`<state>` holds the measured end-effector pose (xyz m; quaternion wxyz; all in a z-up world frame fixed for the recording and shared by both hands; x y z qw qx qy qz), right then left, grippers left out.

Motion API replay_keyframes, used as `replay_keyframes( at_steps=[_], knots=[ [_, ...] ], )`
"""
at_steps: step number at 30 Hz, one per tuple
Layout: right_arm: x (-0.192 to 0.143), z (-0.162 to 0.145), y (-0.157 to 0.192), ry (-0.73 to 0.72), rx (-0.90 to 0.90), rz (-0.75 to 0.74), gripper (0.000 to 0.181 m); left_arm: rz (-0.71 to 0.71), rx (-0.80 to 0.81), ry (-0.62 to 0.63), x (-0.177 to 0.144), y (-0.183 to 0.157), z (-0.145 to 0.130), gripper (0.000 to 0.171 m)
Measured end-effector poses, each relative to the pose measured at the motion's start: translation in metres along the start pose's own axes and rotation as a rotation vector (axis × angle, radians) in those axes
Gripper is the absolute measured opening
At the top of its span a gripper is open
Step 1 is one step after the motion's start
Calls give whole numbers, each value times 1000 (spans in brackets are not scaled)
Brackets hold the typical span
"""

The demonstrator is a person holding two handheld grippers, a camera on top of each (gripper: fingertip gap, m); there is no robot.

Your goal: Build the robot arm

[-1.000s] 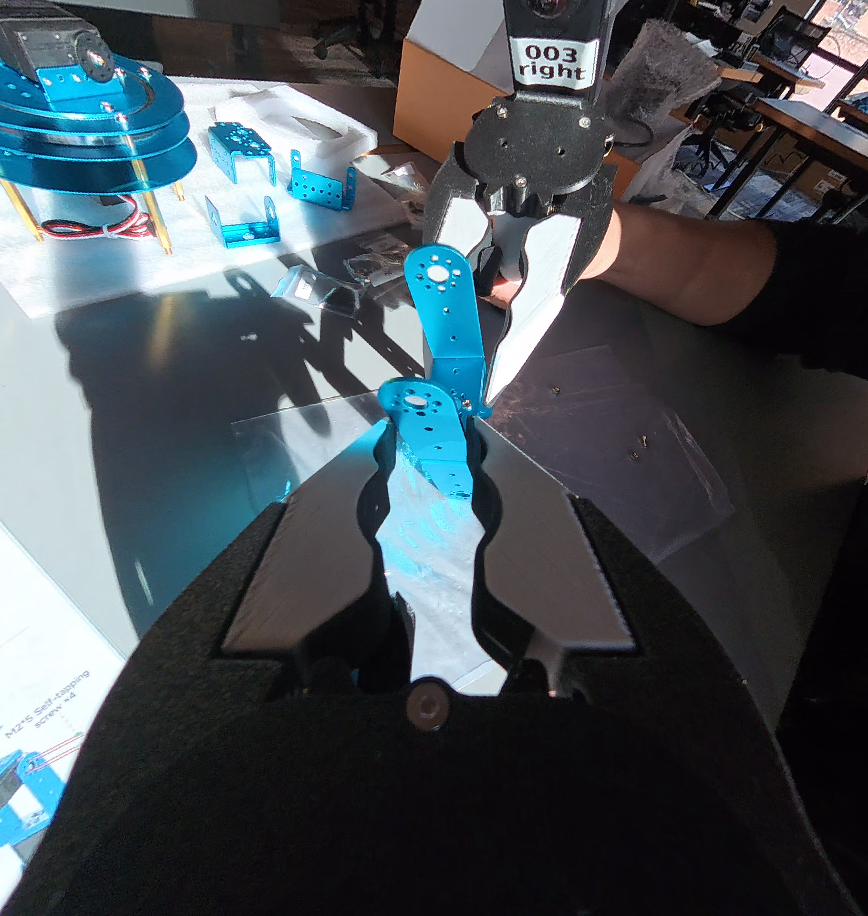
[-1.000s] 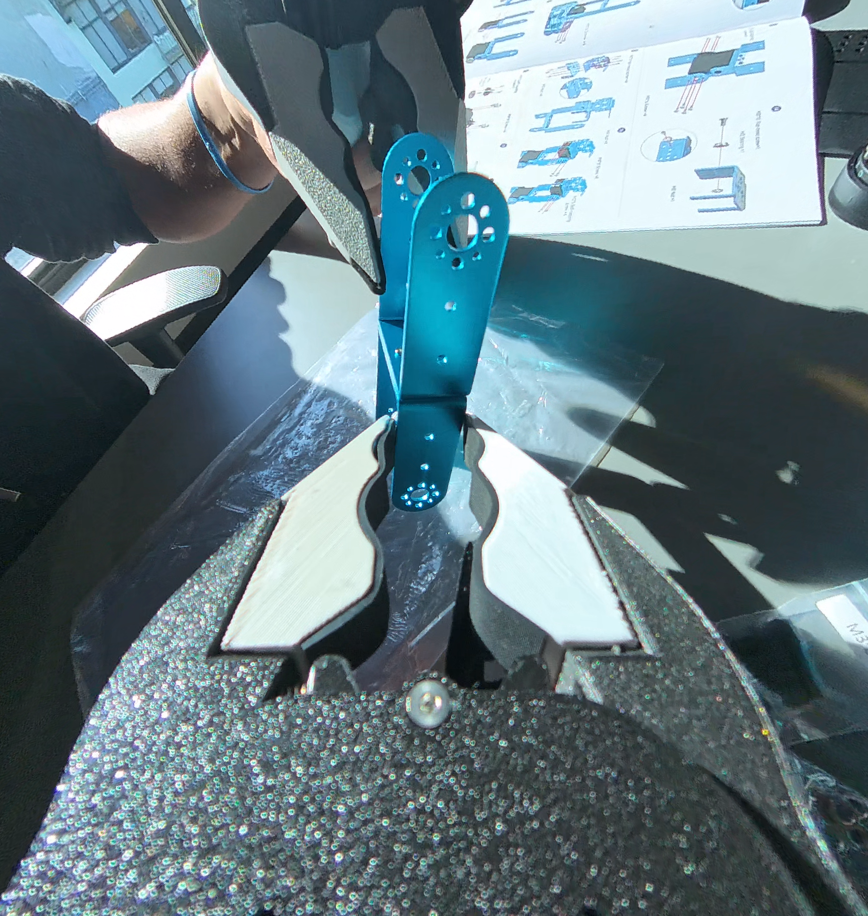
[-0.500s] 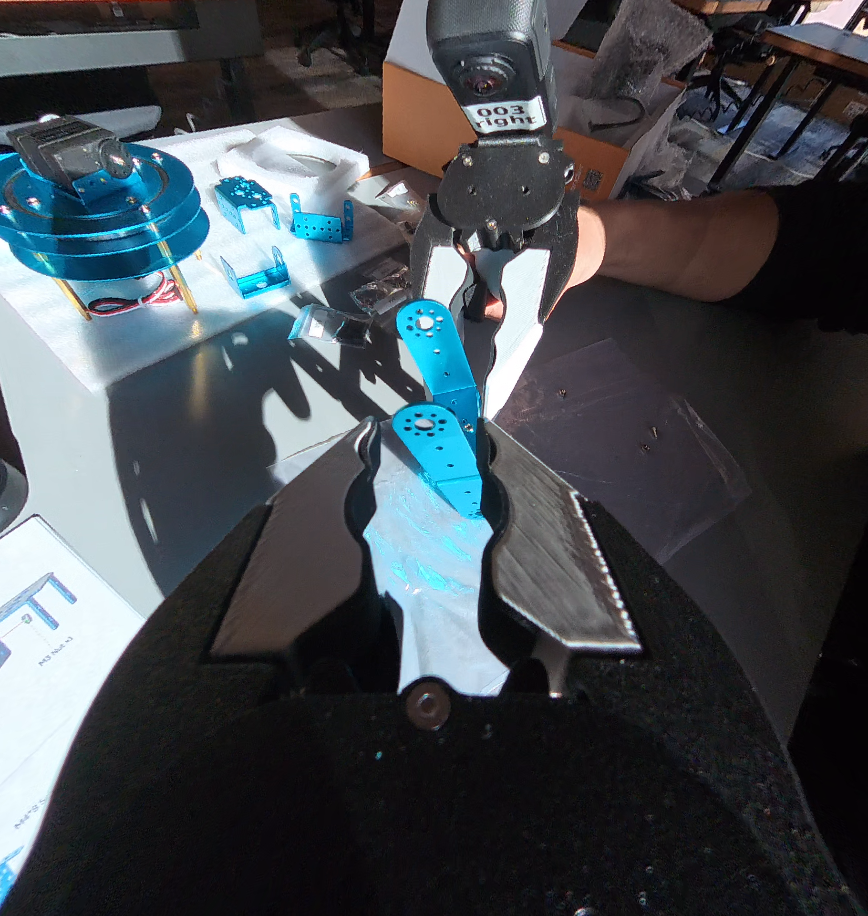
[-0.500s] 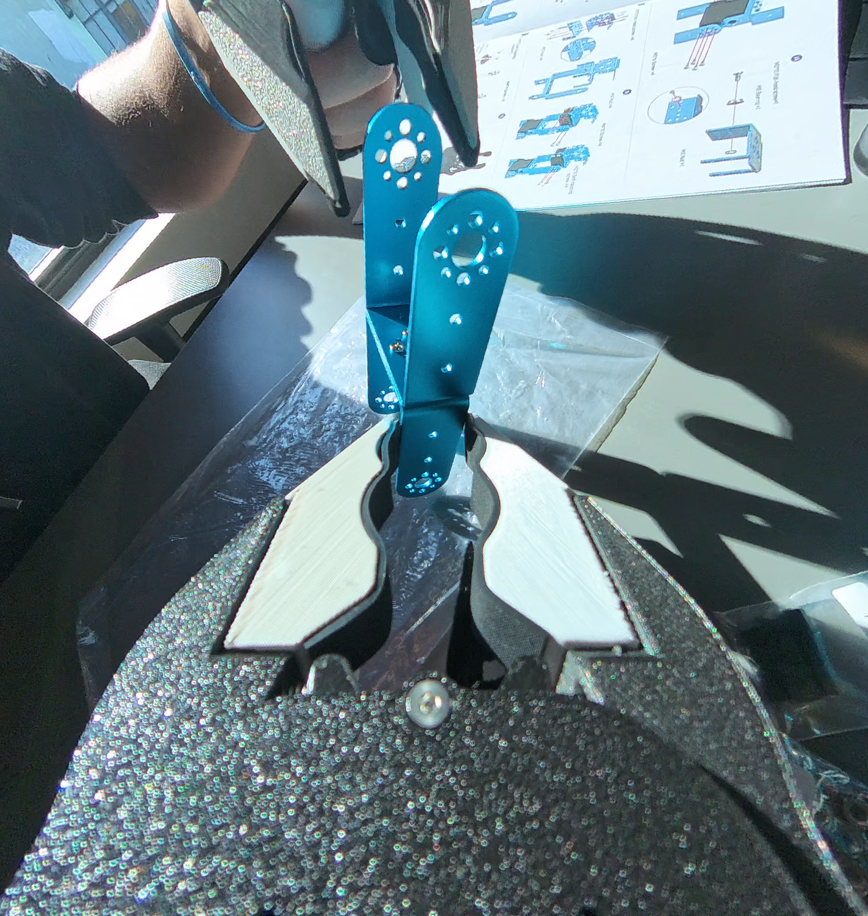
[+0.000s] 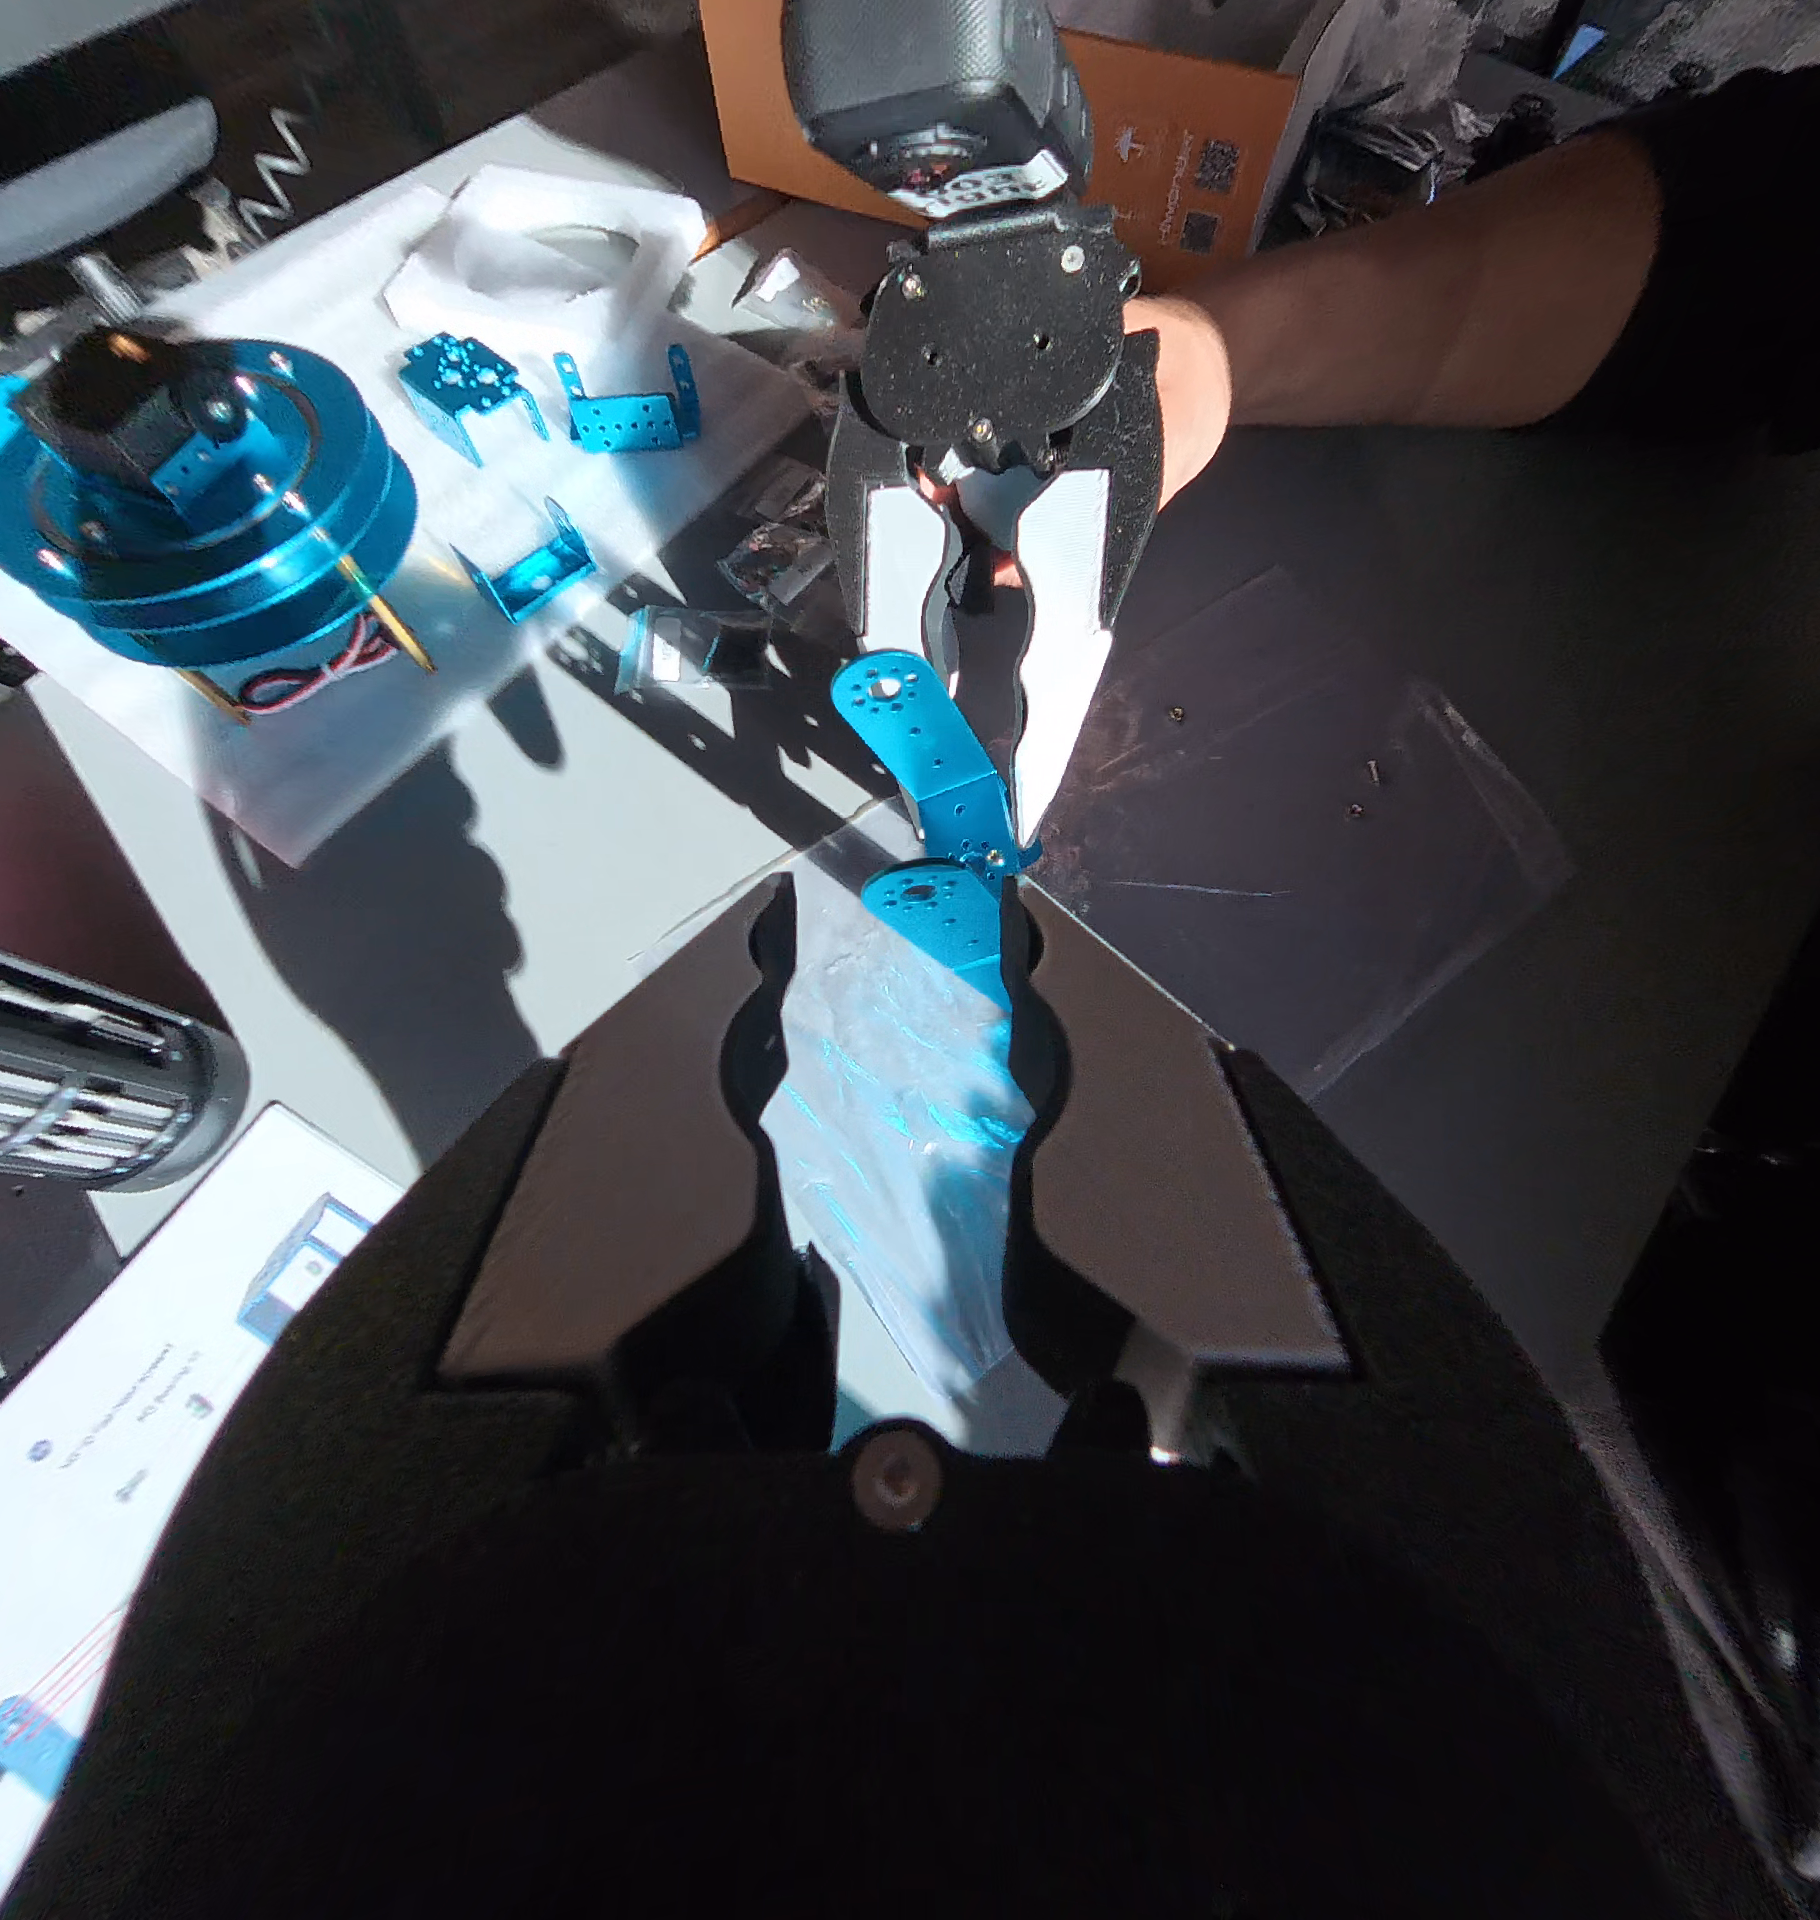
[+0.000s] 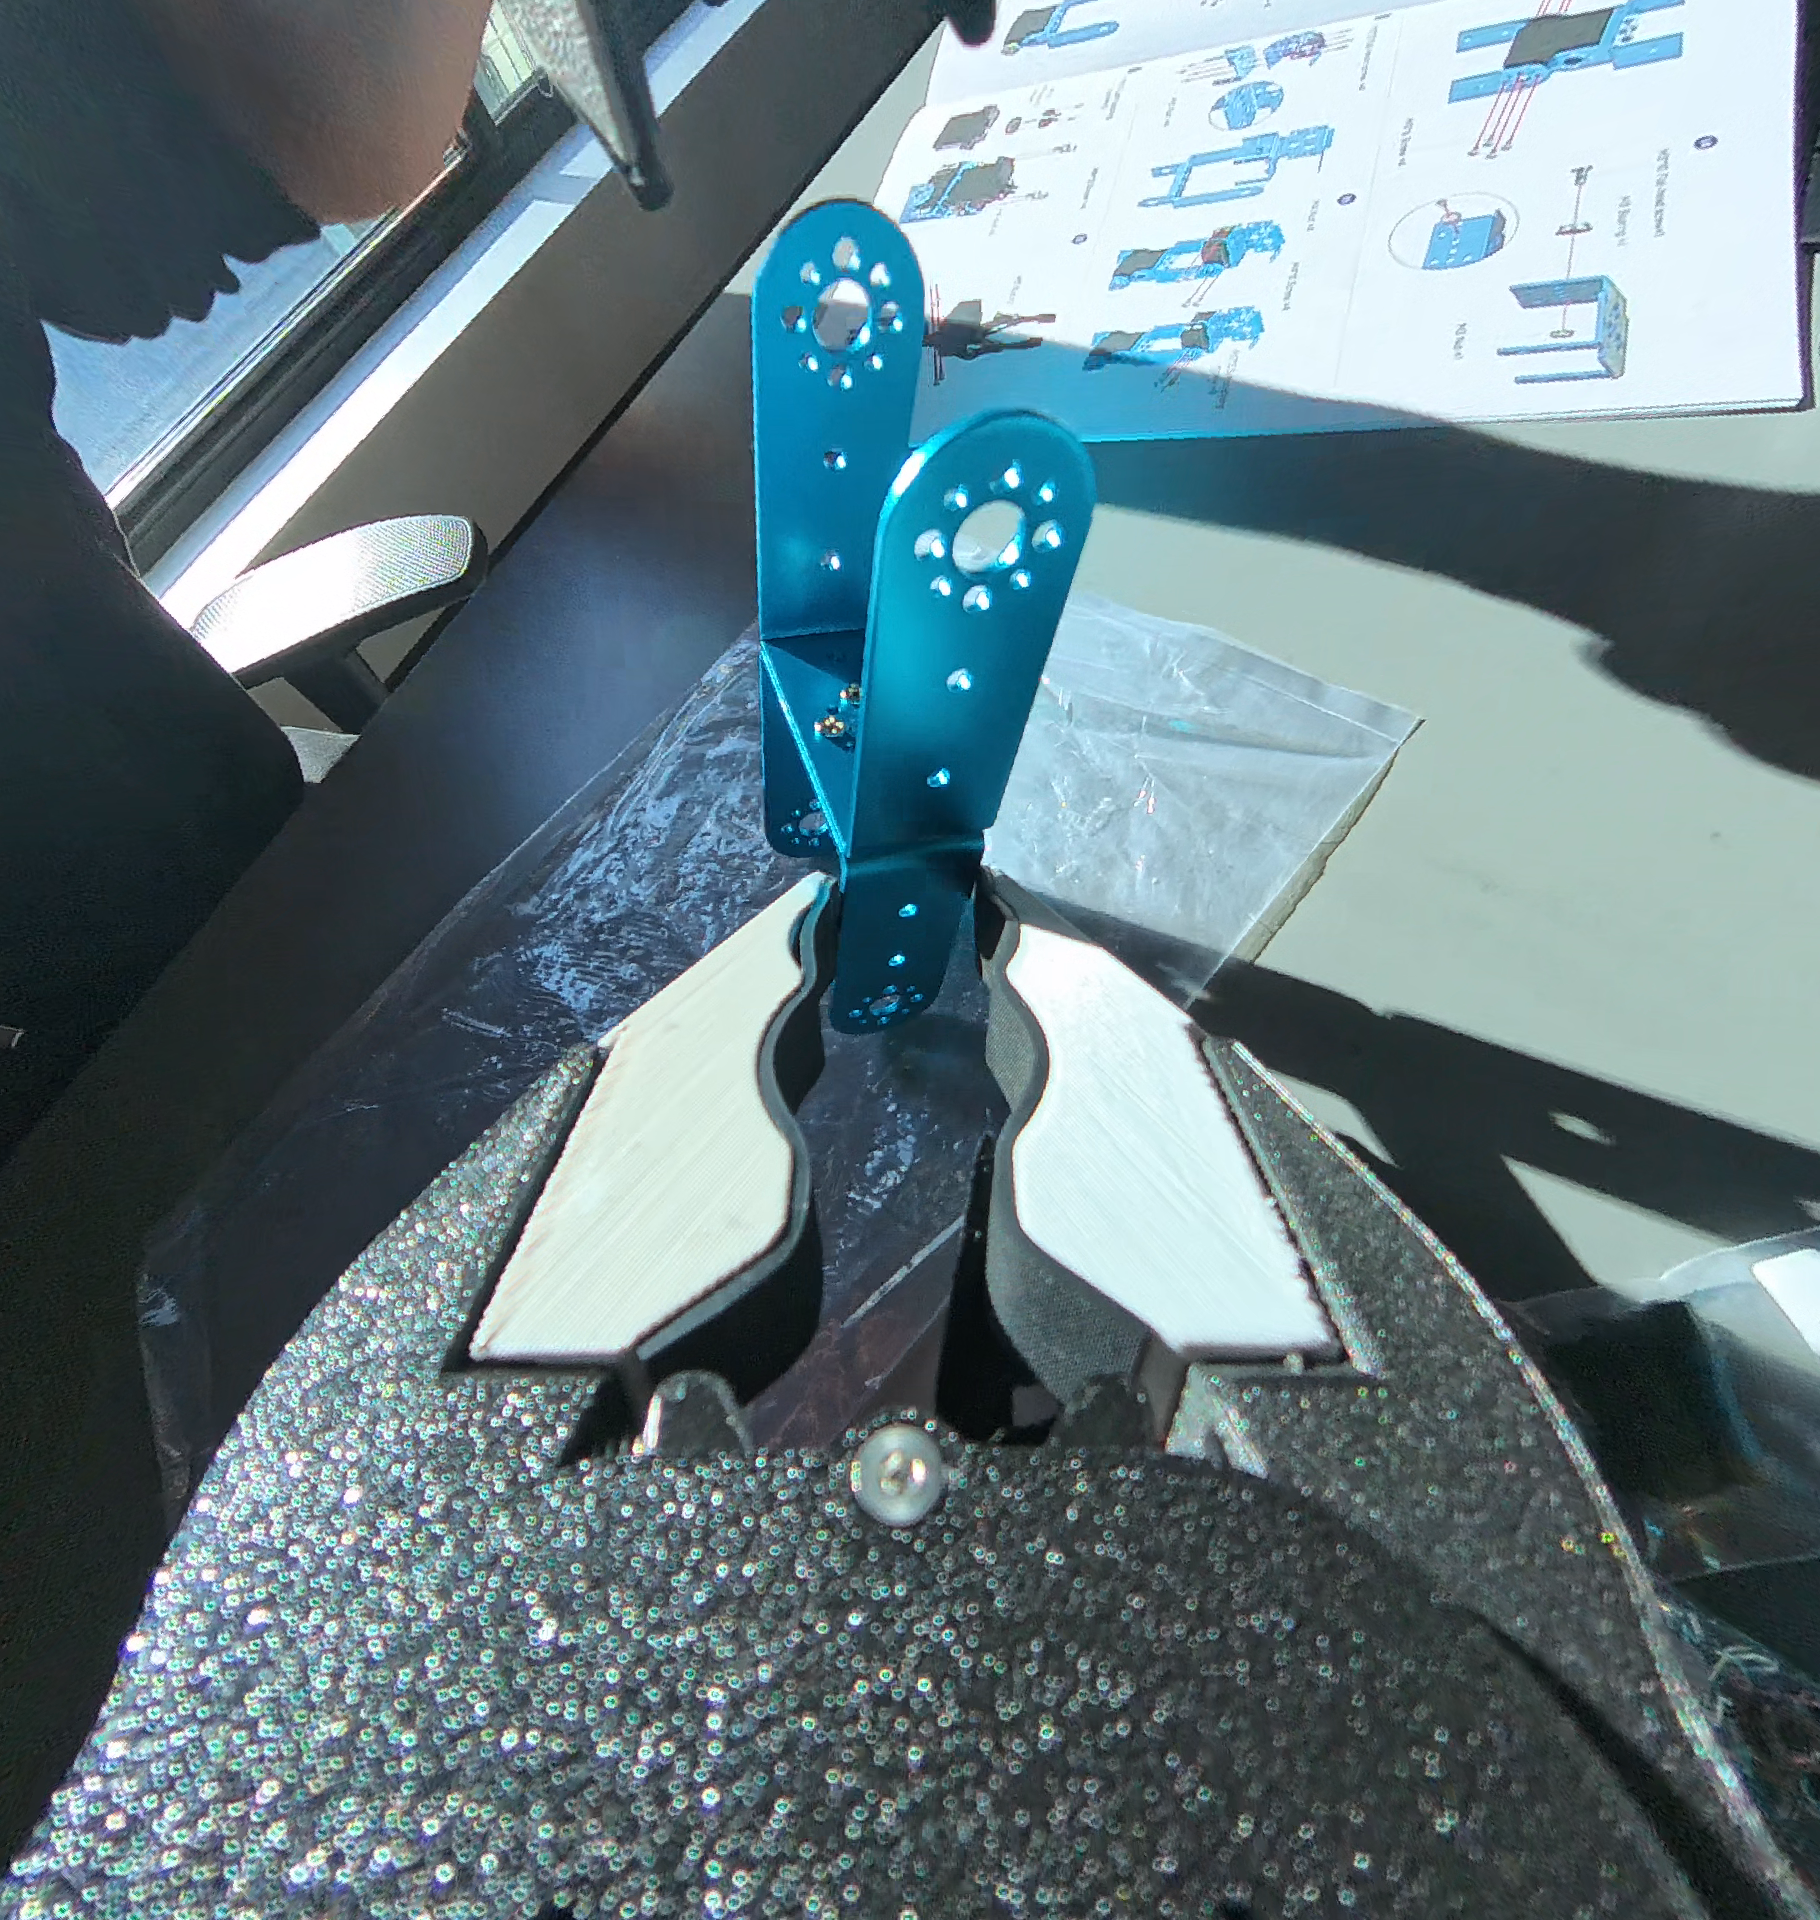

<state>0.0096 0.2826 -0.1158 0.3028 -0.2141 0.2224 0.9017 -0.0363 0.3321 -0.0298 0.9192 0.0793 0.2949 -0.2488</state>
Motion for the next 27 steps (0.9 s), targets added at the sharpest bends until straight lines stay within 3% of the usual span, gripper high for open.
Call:
replay_keyframes(
  at_steps=[8,12,15,27],
  knots=[
    [1,0,1,2,7,6,25,-234,-190,38,14,-1,-11,48],
    [1,0,-1,0,14,4,25,-241,-172,30,24,-4,-13,46],
    [1,0,-1,-2,26,7,26,-218,-169,63,32,-3,-18,28],
    [-3,1,-6,-11,21,-31,36,-179,-255,51,31,4,-20,27]
  ],
)
Point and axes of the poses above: each gripper's, where its closed fingertips meet, x out along the fingers, z out of its top, y = z × x across the jaws, the point moved 1 cm from there along -x, back along the fingers, and after that the axes turned 1 degree about x, right-handed, at the moved point
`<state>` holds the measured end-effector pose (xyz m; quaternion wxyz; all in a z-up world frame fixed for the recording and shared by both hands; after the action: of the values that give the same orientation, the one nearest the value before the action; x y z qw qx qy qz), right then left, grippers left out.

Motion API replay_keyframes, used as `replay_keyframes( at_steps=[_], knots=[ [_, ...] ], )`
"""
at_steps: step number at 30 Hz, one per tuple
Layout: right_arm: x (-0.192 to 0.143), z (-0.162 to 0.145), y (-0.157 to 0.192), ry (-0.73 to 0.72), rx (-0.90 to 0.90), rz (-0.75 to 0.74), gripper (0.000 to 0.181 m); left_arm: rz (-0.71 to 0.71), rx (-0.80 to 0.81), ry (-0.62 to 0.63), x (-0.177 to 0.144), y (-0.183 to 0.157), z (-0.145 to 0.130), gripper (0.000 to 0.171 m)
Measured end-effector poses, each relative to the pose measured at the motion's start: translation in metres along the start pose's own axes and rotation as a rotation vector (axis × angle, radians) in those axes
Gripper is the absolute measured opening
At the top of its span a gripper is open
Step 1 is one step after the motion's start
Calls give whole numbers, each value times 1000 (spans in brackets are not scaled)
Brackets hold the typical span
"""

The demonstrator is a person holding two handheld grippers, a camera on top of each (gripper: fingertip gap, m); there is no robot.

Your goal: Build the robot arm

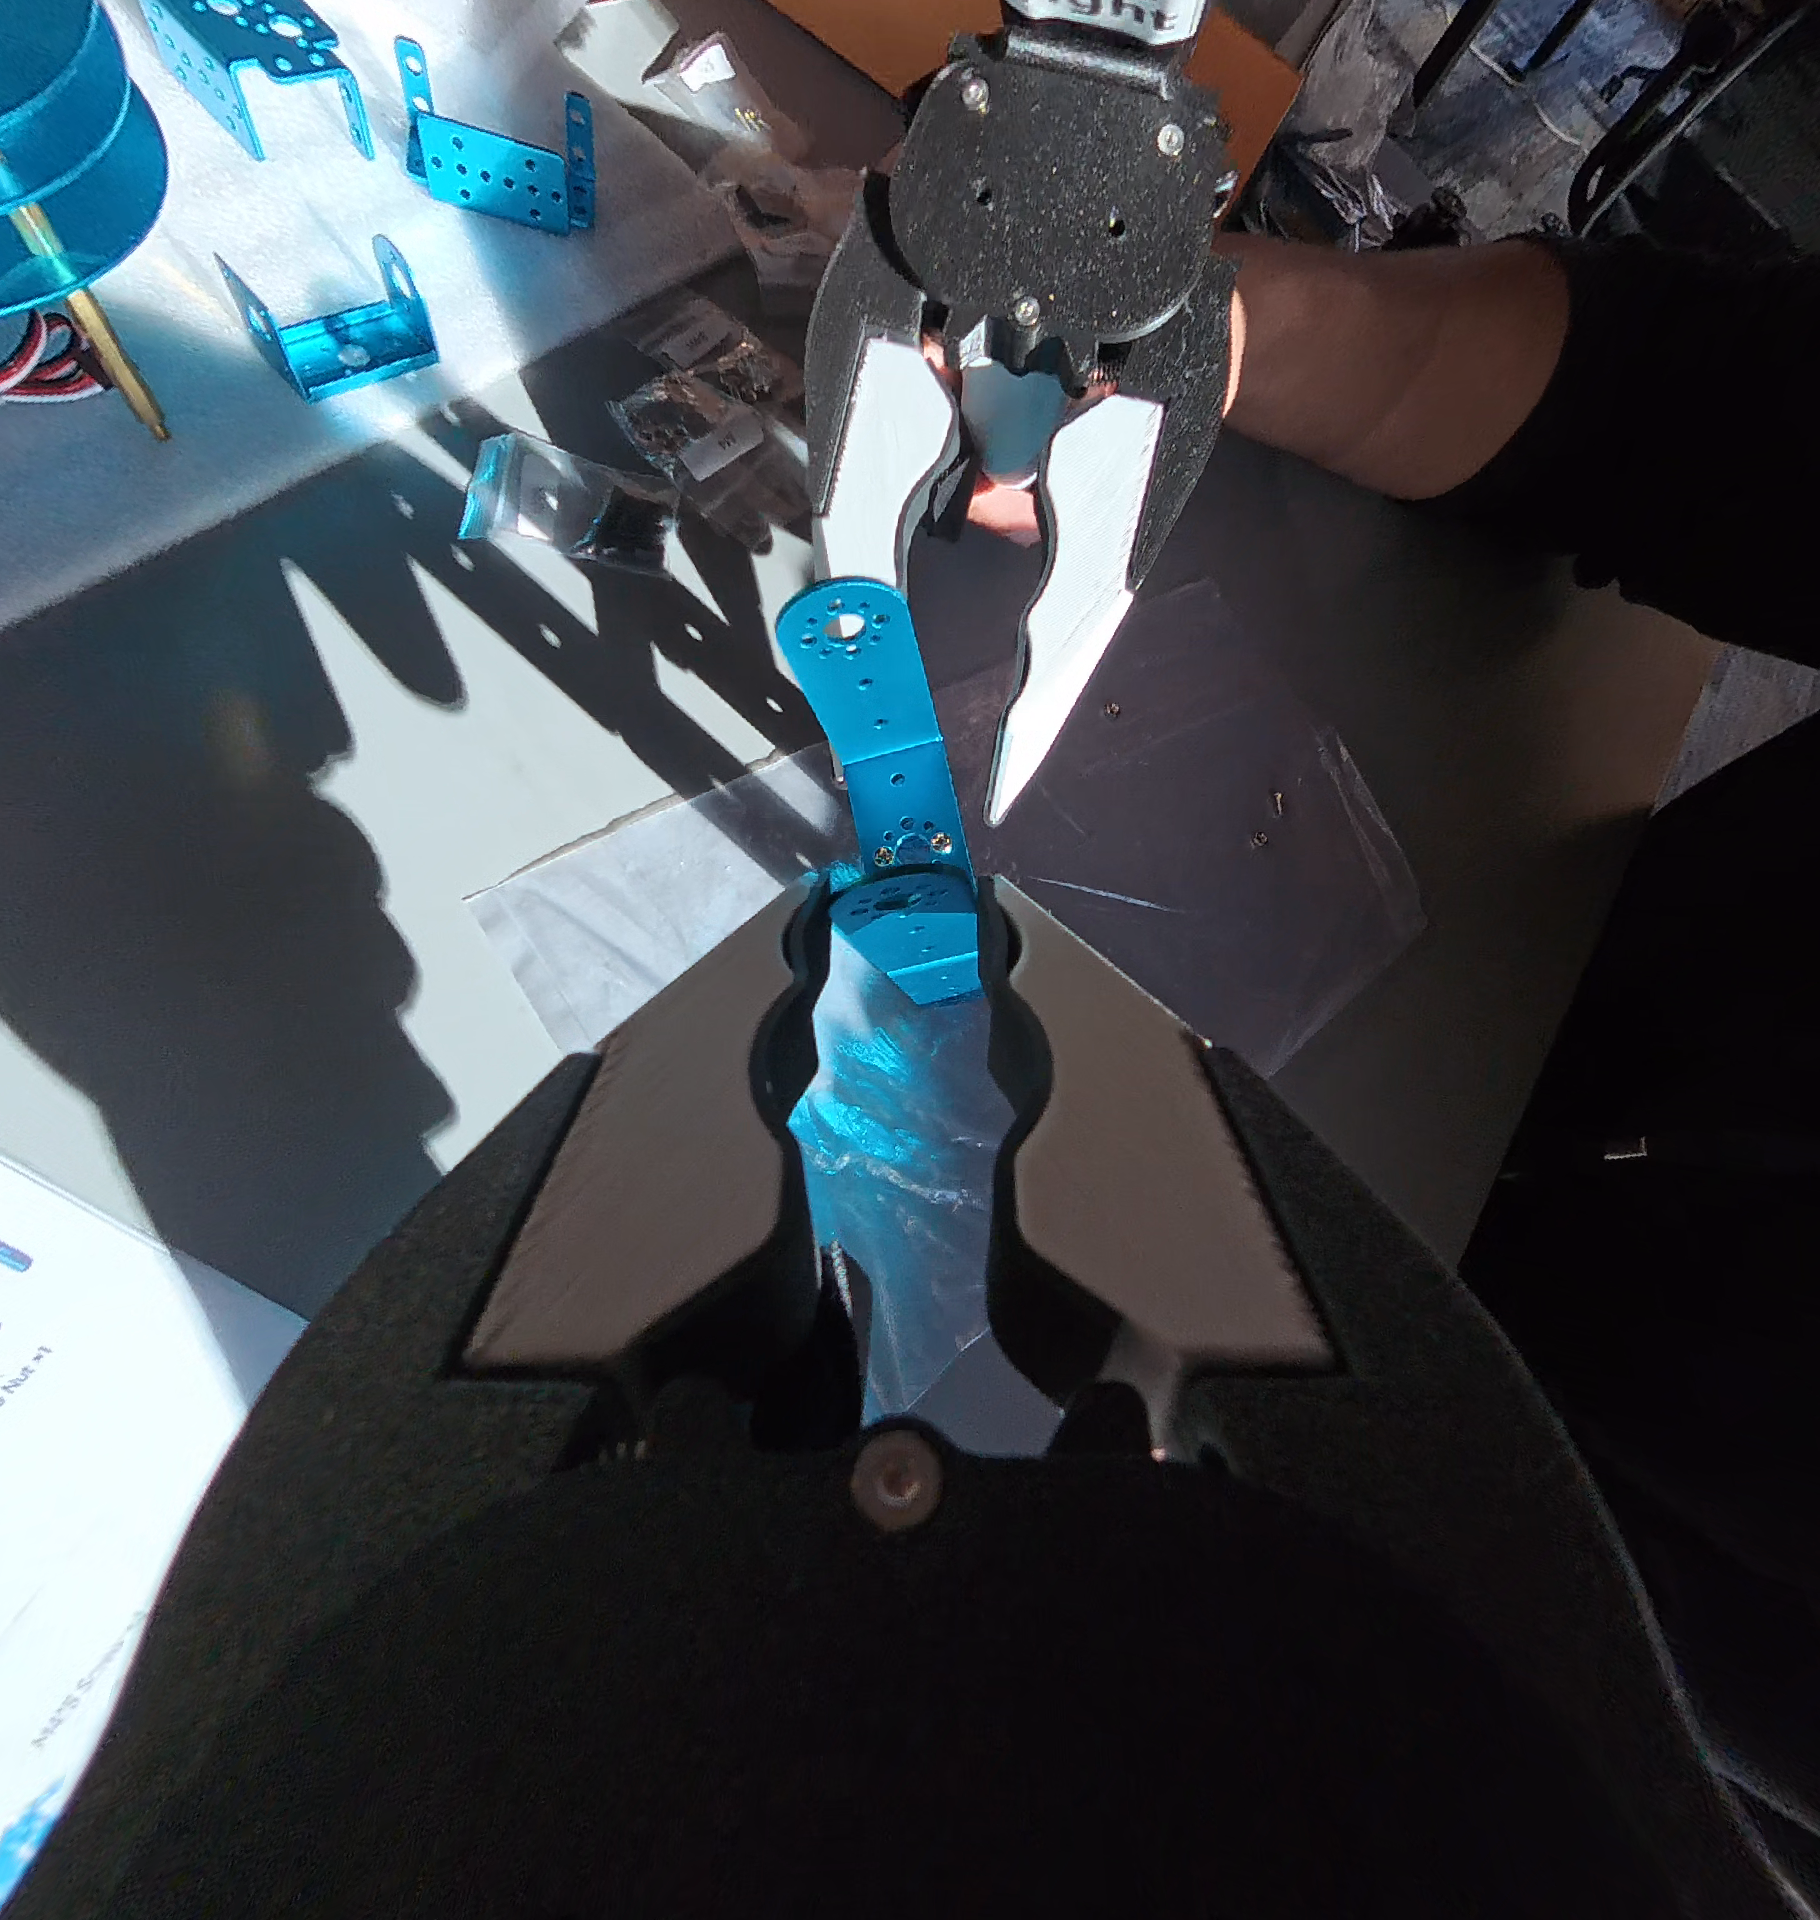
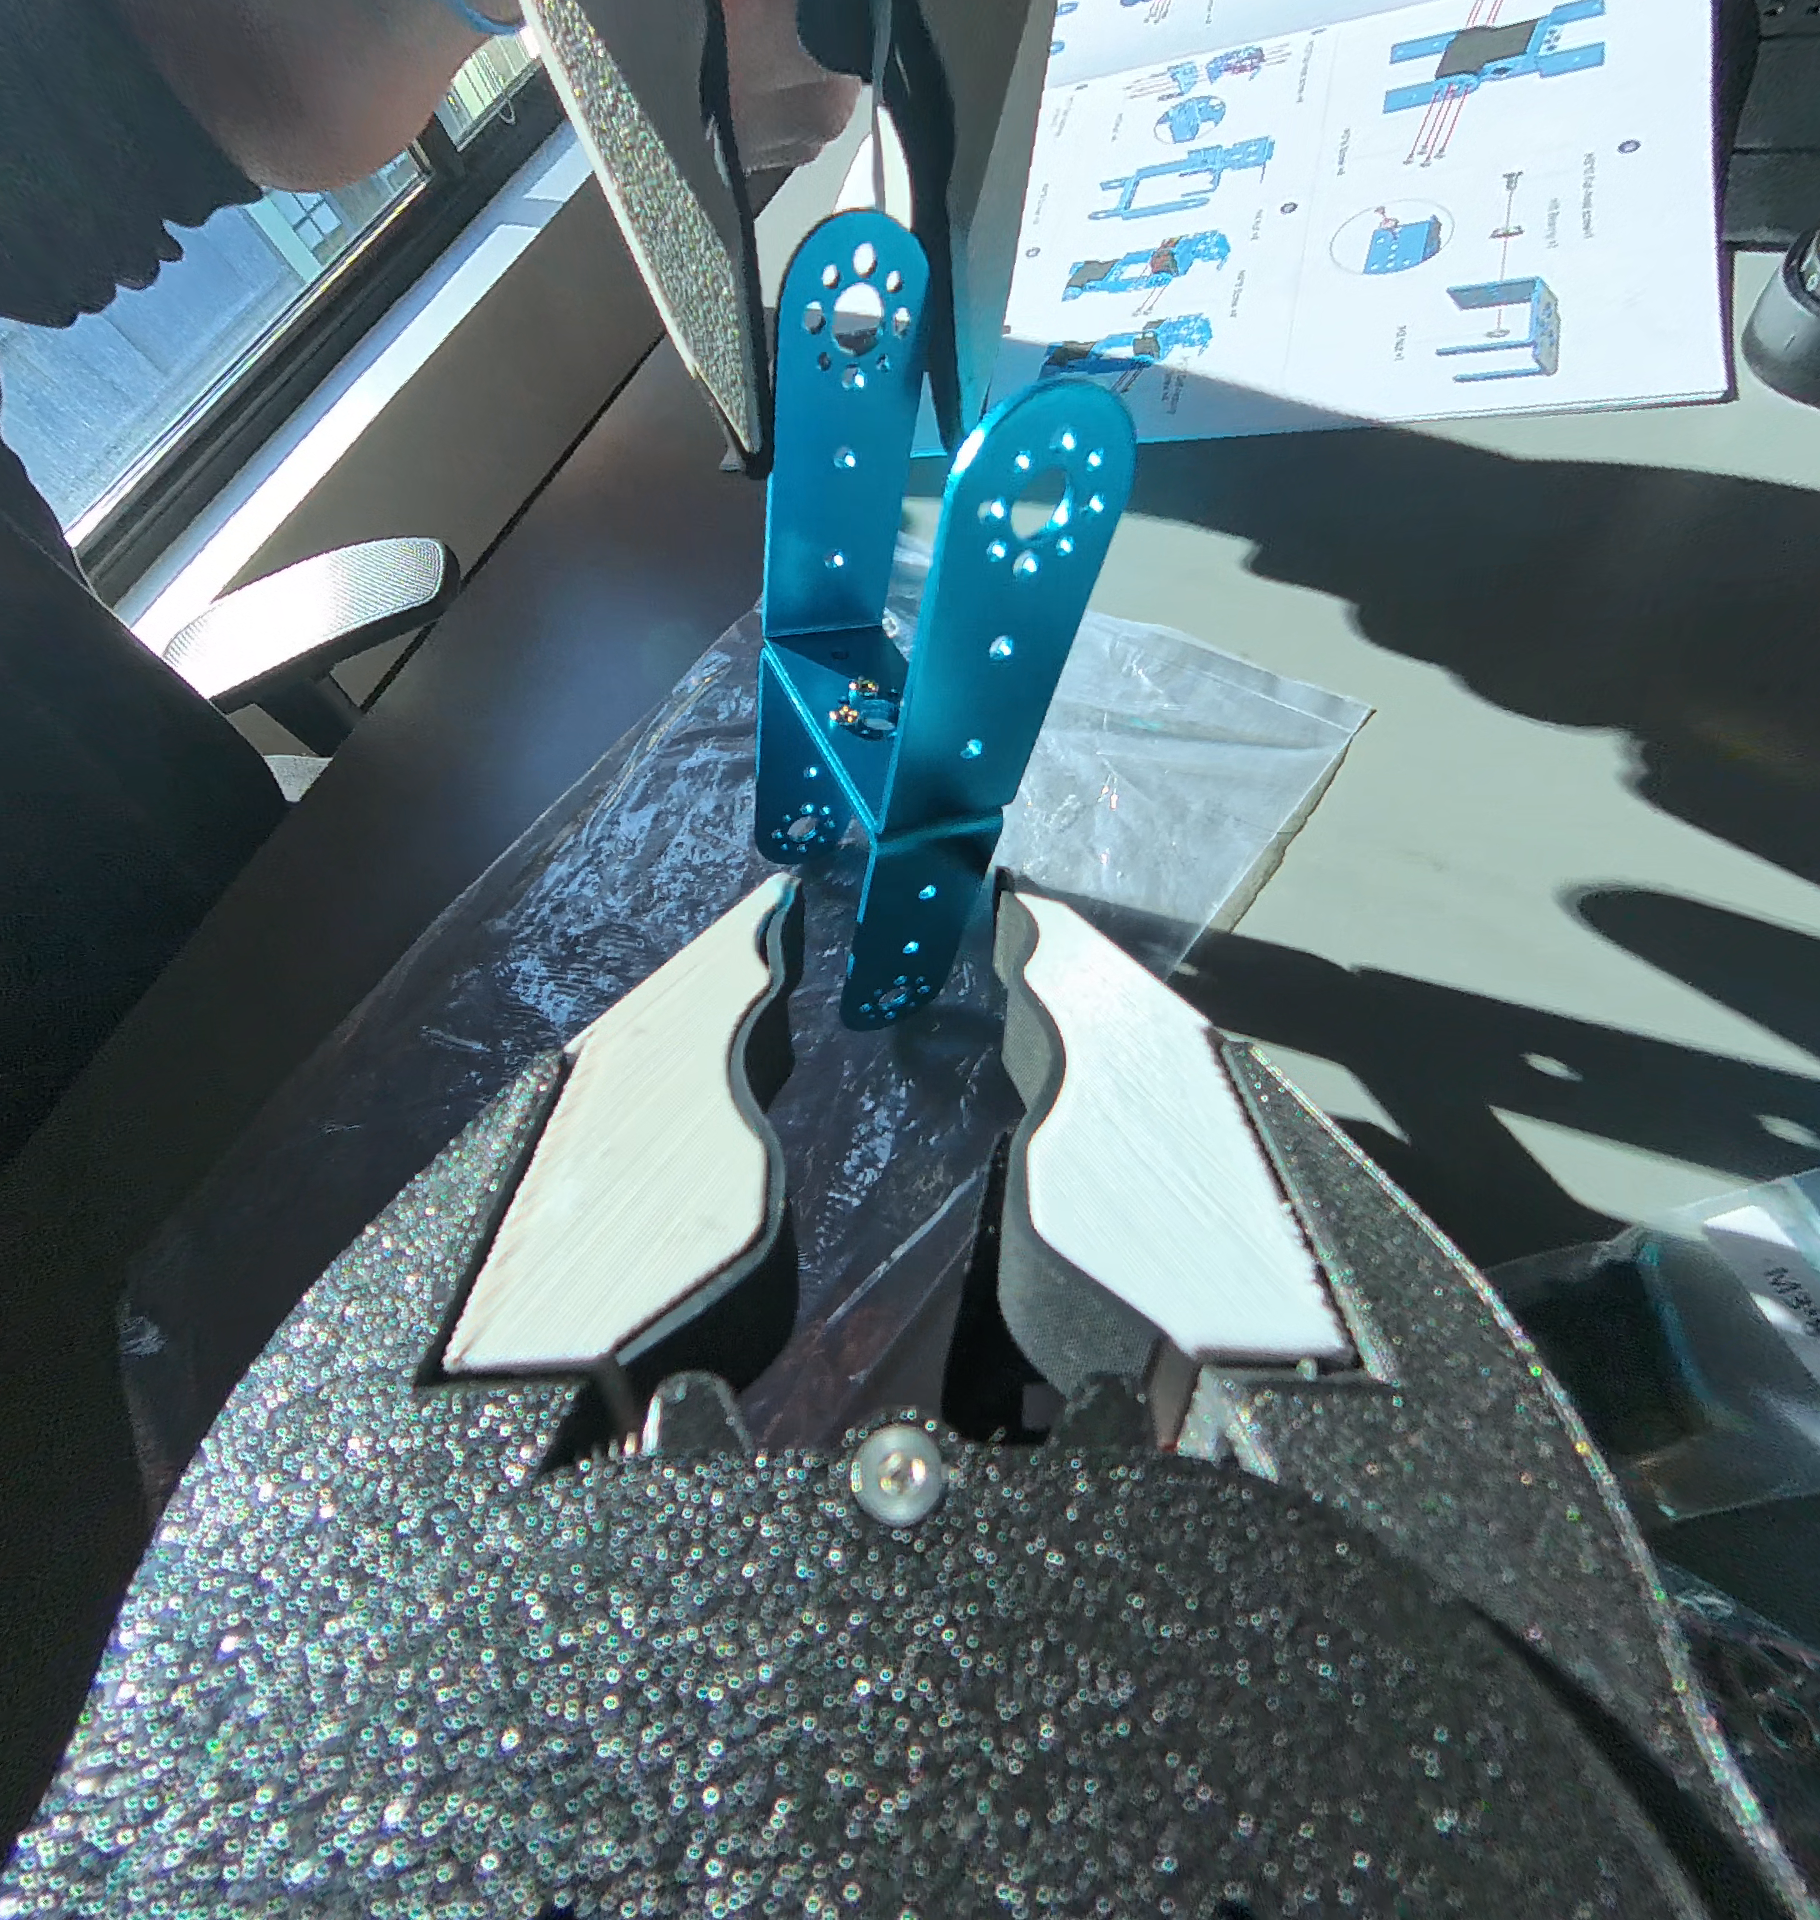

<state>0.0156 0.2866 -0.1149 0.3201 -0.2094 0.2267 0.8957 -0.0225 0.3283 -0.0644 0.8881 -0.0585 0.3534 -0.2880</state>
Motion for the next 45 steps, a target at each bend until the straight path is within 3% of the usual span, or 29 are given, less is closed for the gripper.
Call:
replay_keyframes(
  at_steps=[6,11,15,22,25,37,45],
  knots=[
    [2,-2,-9,34,-18,-101,34,10,-143,-71,-6,10,-8,27],
    [12,-8,-9,101,-20,-156,13,-17,-217,-113,-10,16,-16,27],
    [13,-7,-11,114,-10,-201,10,-28,-238,-117,-12,18,-22,27],
    [3,-2,-11,95,63,-168,1,-120,-231,-146,-10,-16,-24,12],
    [-4,2,-6,100,38,-143,1,-119,-186,-123,-5,-32,-33,7],
    [6,-15,0,224,-113,-171,2,-24,-38,-36,26,-41,-80,6],
    [14,-23,8,290,-198,-180,1,-5,91,62,41,-55,-97,21]
  ],
)
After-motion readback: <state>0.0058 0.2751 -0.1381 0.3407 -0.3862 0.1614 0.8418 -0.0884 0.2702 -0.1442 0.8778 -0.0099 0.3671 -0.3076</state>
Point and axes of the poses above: each gripper's, where its closed fingertips meet, x out along the fingers, z out of its top, y = z × x across the jaws, the point moved 1 cm from there along -x, back along the fingers, and after that the axes turned 1 degree about x, right-handed, at the moved point
